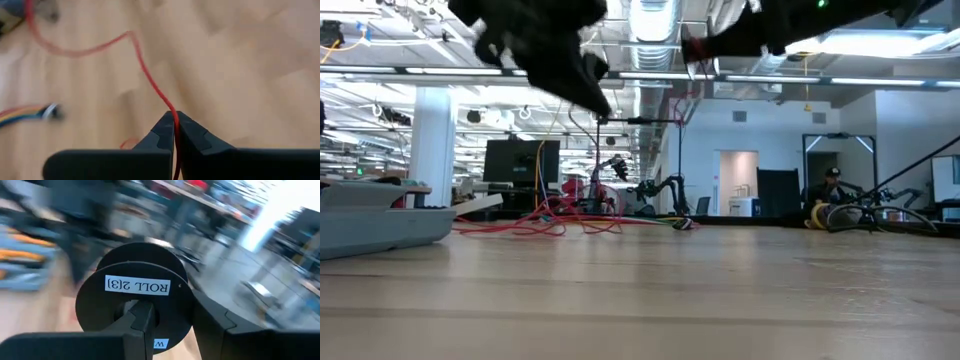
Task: Coil cords
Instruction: Uncoil the red wire from the black spool
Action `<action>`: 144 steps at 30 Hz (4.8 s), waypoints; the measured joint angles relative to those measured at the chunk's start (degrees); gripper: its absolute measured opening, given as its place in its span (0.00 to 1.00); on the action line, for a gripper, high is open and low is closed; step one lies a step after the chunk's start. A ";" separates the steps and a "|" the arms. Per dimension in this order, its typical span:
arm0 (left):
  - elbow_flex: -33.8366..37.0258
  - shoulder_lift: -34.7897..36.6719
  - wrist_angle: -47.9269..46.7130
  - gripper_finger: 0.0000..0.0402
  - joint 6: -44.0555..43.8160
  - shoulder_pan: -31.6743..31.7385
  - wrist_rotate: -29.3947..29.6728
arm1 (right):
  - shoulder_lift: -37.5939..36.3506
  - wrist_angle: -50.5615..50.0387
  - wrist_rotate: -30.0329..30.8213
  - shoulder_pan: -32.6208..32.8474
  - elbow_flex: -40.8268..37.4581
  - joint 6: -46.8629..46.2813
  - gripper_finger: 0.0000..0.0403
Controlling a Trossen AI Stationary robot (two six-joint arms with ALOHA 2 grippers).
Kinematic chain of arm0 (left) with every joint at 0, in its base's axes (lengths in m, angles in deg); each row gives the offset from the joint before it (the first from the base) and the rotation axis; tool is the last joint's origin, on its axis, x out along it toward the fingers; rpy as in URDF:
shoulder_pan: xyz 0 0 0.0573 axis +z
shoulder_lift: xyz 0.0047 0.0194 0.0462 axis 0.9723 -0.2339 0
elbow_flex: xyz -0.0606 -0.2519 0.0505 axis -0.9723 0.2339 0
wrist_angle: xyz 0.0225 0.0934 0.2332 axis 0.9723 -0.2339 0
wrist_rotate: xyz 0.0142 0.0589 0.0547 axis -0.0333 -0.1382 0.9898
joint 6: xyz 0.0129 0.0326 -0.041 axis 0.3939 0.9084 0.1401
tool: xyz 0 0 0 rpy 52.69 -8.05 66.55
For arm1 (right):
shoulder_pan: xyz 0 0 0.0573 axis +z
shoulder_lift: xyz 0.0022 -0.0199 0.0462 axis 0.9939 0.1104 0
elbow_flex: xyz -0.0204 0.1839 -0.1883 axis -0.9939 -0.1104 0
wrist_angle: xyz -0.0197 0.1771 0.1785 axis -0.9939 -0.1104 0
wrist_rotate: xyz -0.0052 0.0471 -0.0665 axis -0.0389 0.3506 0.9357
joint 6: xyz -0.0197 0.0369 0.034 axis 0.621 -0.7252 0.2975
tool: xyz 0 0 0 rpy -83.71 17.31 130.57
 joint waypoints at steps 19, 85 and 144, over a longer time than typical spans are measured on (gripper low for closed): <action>0.02 -0.22 13.20 0.00 7.36 8.97 38.04 | 0.00 -13.34 -27.29 1.30 0.00 -5.99 0.27; 0.09 9.98 -1.33 0.00 0.47 7.98 50.86 | -0.20 -12.68 -25.75 3.89 0.00 -6.26 0.27; 15.93 23.37 10.40 0.17 -13.21 1.26 6.75 | -0.12 0.62 -4.02 -0.29 0.00 -6.90 0.27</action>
